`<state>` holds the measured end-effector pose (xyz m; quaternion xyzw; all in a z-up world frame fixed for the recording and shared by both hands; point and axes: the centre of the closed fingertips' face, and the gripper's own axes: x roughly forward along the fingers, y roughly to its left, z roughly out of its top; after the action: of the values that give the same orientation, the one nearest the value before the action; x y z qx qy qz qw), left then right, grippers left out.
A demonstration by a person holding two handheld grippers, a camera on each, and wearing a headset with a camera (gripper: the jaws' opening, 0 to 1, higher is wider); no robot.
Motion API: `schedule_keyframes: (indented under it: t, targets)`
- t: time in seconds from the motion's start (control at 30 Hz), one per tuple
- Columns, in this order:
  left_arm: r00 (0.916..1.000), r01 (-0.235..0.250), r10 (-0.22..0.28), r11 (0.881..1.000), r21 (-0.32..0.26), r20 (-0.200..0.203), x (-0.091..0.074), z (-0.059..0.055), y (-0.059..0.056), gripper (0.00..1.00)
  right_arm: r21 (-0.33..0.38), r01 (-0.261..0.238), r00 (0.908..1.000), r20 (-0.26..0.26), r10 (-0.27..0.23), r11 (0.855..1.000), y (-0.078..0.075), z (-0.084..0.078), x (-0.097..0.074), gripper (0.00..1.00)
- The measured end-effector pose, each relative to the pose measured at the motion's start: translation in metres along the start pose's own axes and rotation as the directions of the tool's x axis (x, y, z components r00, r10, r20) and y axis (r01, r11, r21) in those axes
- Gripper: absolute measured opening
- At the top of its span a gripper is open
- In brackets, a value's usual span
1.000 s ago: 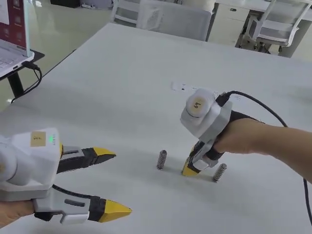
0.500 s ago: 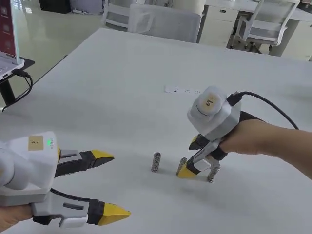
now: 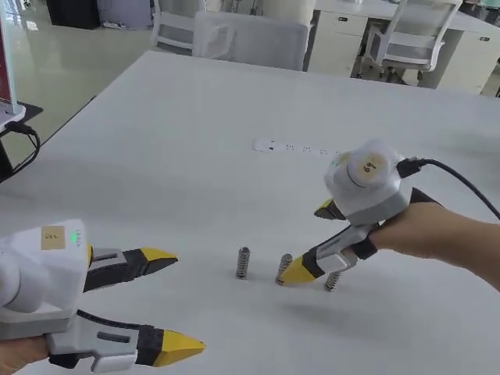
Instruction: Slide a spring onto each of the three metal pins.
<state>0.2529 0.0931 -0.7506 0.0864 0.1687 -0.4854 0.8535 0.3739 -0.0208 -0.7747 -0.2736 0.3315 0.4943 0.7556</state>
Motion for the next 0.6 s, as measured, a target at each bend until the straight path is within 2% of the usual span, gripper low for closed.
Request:
schedule_keyframes:
  t: [0.13, 0.27, 0.4, 0.53, 0.6]
  targets:
    - [1.0, 0.002, -0.002, 1.0, -0.002, 0.0, 0.002, 0.0, 0.0, 0.66, 0.009, 0.021, 0.9989, 0.042, -0.021, 1.0, 0.001, -0.002, -0.006, 0.87]
    - [1.0, 0.001, -0.001, 1.0, -0.004, 0.001, 0.004, 0.0, 0.001, 0.66, 0.009, 0.067, 0.9915, 0.111, -0.067, 0.998, 0.0, 0.001, -0.016, 0.91]
    - [1.0, -0.003, 0.004, 1.0, -0.007, 0.004, 0.005, 0.001, 0.002, 0.66, 0.044, 0.096, 0.9778, 0.183, -0.103, 0.994, -0.002, 0.003, -0.028, 0.95]
    - [0.9999, -0.008, 0.008, 1.0, -0.008, 0.009, 0.005, 0.002, 0.003, 0.67, 0.057, 0.124, 0.9559, 0.261, -0.135, 0.991, -0.001, 0.007, -0.042, 0.99]
    - [0.9999, -0.009, 0.009, 1.0, -0.009, 0.009, 0.006, 0.002, 0.004, 0.67, 0.058, 0.128, 0.9513, 0.275, -0.139, 0.99, 0.002, 0.003, -0.048, 0.99]
